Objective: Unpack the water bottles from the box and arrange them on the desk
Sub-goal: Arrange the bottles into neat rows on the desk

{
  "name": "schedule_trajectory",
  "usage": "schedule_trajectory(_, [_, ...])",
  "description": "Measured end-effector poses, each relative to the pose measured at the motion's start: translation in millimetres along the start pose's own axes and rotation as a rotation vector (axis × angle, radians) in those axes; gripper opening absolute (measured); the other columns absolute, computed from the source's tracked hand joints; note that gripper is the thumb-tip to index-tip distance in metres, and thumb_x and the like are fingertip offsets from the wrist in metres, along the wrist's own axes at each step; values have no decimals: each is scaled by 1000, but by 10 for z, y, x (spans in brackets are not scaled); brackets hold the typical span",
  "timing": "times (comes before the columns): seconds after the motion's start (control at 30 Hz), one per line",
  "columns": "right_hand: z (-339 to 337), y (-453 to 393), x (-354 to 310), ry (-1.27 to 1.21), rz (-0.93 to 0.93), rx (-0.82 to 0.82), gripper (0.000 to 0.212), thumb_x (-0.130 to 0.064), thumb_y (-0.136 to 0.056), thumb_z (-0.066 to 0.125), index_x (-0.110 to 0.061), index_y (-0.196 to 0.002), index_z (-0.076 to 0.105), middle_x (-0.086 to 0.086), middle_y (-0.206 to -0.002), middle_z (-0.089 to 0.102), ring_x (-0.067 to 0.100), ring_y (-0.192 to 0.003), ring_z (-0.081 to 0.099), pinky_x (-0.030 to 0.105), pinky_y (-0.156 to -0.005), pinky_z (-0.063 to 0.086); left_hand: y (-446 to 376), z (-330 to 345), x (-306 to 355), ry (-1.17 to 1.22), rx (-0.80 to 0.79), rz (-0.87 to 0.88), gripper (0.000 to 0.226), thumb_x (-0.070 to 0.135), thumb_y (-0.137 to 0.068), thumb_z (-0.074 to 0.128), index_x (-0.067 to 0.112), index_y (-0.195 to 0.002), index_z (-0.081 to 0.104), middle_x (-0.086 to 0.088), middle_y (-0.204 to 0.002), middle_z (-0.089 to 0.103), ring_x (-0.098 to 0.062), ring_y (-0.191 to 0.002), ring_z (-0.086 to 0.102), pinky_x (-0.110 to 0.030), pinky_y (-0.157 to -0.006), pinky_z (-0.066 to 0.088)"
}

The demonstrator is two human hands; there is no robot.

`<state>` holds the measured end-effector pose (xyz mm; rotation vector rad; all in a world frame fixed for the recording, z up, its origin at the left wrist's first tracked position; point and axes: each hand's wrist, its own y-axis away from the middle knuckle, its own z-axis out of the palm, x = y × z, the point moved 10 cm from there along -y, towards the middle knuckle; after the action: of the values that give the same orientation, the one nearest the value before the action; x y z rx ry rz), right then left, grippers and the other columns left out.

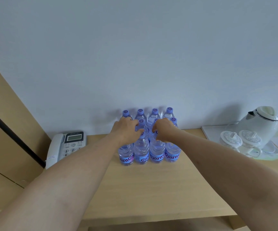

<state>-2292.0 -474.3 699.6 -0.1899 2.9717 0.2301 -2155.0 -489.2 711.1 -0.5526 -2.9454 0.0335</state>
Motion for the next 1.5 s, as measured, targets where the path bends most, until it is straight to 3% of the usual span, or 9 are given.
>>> schedule_trajectory(0.17, [2, 14, 102, -69, 13, 10, 37, -11, -78, 71, -22, -113, 71, -2, -91, 60, 15, -81, 54, 23, -61, 43, -5, 18, 3, 8, -17, -14, 40, 55, -91, 46, 24, -113, 59, -5, -121, 56, -26, -115, 47, -38, -83, 42])
schedule_trajectory(0.3, [-76, 29, 168, -113, 12, 8, 49, -29, -68, 83, -23, -115, 69, -5, -98, 65, 17, -99, 58, 32, -82, 52, 1, 43, 45, -9, -52, -17, 43, 55, -92, 43, 22, -114, 59, -6, -121, 55, -26, -116, 47, -41, -89, 45])
schedule_trajectory(0.43, [-290, 44, 452, -84, 128, 90, 20, -37, -74, 66, -24, -87, 70, -1, -91, 61, 23, -84, 59, 30, -67, 48, -29, -13, 75, 14, -46, -21, 41, 56, -93, 41, 22, -107, 60, -5, -114, 56, -26, -112, 49, -43, -90, 46])
schedule_trajectory(0.57, [-212, 109, 666, -32, 206, 46, 17, -31, -80, 60, -20, -89, 69, 3, -96, 61, 24, -81, 58, 29, -65, 45, -65, -19, 115, 27, -43, -35, 43, 56, -93, 41, 22, -110, 61, -4, -114, 57, -26, -108, 50, -43, -89, 48])
schedule_trajectory(1.0, [-121, -52, -318, -13, -92, 51, 25, -24, -84, 62, -19, -108, 68, 6, -102, 65, 27, -97, 61, 36, -73, 53, -115, -79, -50, 48, -47, -25, 34, 43, -85, 52, 25, -112, 62, -1, -117, 59, -26, -111, 52, -40, -87, 48])
schedule_trajectory(1.13, [-3, -60, -532, 63, -170, 5, 22, -21, -79, 64, -18, -101, 66, 6, -93, 63, 28, -91, 61, 35, -72, 53, -52, -127, -281, 98, -17, -67, 22, 39, -83, 55, 25, -99, 60, 0, -108, 60, -26, -104, 55, -36, -81, 49])
schedule_trajectory(1.23, [11, -85, -576, 79, -143, 1, 33, -47, -81, 67, -17, -94, 64, 2, -85, 56, 24, -79, 56, 33, -66, 47, -3, -126, -418, 103, -14, -97, 15, 39, -83, 54, 24, -86, 54, -1, -103, 59, -26, -100, 57, -37, -80, 51])
schedule_trajectory(1.37, [44, -136, -551, 71, -87, -11, 45, -50, -86, 64, -16, -64, 44, -1, -69, 43, 20, -64, 47, 30, -53, 36, 40, -116, -516, 94, -26, -109, 36, 45, -88, 53, 21, -112, 63, -2, -111, 59, -25, -108, 54, -39, -87, 50])
schedule_trajectory(1.5, [40, -137, -644, 105, -118, -38, 43, -40, -86, 68, -13, -62, 45, 0, -66, 46, 23, -71, 54, 32, -58, 41, 61, -132, -540, 92, -16, -107, 35, 43, -89, 52, 20, -112, 63, -5, -110, 60, -26, -109, 53, -40, -87, 50])
